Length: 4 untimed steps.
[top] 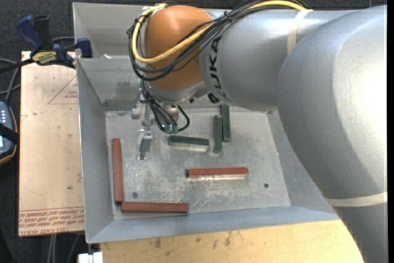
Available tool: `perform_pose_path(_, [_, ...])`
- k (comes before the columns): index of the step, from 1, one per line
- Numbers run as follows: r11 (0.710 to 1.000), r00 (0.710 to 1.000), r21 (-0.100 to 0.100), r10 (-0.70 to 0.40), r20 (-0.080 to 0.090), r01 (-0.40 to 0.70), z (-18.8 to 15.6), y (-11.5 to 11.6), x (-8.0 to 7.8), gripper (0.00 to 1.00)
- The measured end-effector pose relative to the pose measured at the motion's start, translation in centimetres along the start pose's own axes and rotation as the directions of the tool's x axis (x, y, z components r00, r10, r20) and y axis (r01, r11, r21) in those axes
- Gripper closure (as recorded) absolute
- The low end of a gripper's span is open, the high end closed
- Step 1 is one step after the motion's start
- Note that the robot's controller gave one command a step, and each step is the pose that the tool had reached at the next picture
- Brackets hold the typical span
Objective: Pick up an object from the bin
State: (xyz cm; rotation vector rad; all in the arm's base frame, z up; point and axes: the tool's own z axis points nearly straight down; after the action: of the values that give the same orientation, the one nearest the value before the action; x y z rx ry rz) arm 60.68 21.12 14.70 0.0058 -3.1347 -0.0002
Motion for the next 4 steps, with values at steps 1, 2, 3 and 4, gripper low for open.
perform_pose_path(1, [1.0, 1.0, -0.001, 0.003, 0.007, -0.003, -0.5, -0.1, -0.2, 0.0])
perform_pose_path(2, [0.999, 0.999, -0.002, -0.032, 0.009, 0.032, 1.0, -3.7, 3.0, 0.0])
perform_pose_path(3, [1.0, 1.0, -0.001, -0.027, 0.007, 0.027, 1.1, -5.9, 2.0, 0.0])
perform_pose_path(4, [0.991, 0.991, -0.001, -0.136, 0.009, 0.136, 1.5, -10.5, 3.2, 0.0])
